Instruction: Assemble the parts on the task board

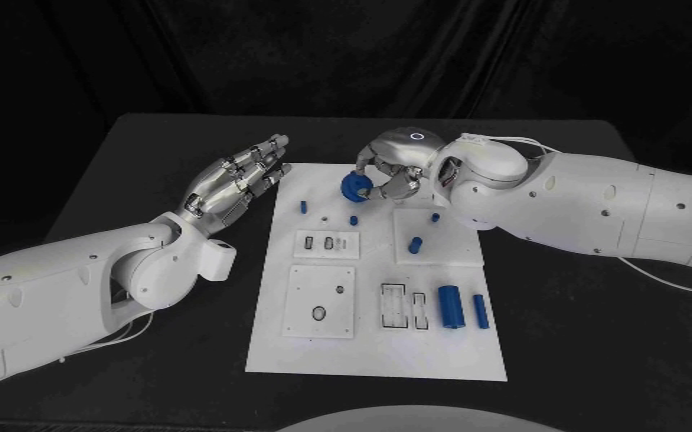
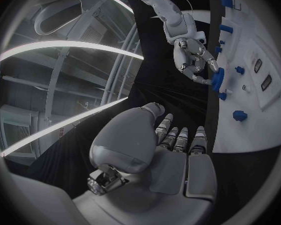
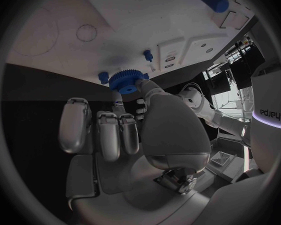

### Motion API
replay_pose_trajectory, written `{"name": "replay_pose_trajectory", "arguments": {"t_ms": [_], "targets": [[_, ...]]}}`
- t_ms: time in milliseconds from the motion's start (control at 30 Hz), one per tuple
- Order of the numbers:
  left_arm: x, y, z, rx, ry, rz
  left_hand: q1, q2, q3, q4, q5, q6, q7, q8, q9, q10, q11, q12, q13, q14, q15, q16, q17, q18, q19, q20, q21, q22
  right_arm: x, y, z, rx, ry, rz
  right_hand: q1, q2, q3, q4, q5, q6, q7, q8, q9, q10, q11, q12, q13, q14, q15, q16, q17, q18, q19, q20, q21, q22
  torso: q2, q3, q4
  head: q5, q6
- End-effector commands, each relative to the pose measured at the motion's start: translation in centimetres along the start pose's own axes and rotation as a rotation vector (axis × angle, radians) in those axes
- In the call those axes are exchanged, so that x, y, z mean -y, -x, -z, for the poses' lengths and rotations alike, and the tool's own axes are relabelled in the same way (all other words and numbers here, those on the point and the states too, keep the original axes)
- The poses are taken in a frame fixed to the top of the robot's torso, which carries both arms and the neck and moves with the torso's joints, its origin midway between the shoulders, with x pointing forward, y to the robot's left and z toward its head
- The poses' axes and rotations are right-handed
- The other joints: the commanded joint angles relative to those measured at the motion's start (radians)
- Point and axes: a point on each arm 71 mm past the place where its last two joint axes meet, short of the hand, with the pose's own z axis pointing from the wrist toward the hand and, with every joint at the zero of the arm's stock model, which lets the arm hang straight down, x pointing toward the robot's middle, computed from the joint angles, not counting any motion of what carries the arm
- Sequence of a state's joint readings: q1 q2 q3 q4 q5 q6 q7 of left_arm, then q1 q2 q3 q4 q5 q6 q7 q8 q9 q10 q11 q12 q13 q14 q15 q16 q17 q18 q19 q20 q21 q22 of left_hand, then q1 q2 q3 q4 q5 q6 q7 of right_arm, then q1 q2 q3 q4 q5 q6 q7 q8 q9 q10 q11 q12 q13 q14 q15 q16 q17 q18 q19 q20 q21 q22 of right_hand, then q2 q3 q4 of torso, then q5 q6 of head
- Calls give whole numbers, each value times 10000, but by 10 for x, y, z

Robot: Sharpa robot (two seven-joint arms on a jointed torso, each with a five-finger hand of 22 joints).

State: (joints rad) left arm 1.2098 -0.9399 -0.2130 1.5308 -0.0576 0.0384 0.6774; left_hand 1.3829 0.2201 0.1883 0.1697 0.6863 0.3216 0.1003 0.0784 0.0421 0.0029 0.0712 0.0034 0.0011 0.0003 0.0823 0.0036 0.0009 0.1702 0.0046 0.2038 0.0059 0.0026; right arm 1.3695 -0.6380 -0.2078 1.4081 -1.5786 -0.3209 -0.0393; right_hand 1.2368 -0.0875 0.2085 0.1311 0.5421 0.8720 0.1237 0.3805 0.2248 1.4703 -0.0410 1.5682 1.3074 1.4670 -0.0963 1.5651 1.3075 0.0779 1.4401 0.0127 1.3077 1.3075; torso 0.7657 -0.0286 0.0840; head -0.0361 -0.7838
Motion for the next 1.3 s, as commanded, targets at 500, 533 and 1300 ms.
{"name": "replay_pose_trajectory", "arguments": {"t_ms": [500, 533, 1300], "targets": [[5, -3, -5, -188, -875, 107, -40, -84, 72, 2, -22, -39, 73, 37, 14, -29, 82, -34, -11, -3, 47, -36, -9, 108, 18, 58, -13, 16, -3, -12, -20, -669, -289, 229, 8, 6, 190, -25, -225, 596, -608, -226, 1088, 1005, 148, 26, 2634, 1031, 110, 33, 2608, -109, -51, 116, -168, 1273, -10, 5, -11, 6, -46], [5, -4, -5, -195, -876, 112, -45, -83, 85, 1, -22, -51, 78, 35, 12, -29, 88, -34, -11, -3, 50, -36, -9, 108, 16, 60, -14, 15, -2, -12, -20, -662, -311, 235, 8, 8, 199, -28, -253, 594, -602, -241, 1089, 1005, 154, 26, 2634, 1027, 116, 21, 2595, -109, -54, 122, -173, 1273, -10, 5, -11, 6, -46], [4, -5, -7, -313, -810, 190, -46, -81, 90, 0, -23, -56, 80, 34, 11, -29, 91, -34, -11, -3, 52, -36, -9, 108, 17, 60, -13, 16, -2, -16, -20, -830, -372, 304, -26, -56, 388, -144, -293, -174, -398, -856, 1053, 1005, 321, 26, 2634, 992, 261, -79, 2491, -46, -195, 264, -494, 1191, -11, 8, -17, 15, -62]]}}
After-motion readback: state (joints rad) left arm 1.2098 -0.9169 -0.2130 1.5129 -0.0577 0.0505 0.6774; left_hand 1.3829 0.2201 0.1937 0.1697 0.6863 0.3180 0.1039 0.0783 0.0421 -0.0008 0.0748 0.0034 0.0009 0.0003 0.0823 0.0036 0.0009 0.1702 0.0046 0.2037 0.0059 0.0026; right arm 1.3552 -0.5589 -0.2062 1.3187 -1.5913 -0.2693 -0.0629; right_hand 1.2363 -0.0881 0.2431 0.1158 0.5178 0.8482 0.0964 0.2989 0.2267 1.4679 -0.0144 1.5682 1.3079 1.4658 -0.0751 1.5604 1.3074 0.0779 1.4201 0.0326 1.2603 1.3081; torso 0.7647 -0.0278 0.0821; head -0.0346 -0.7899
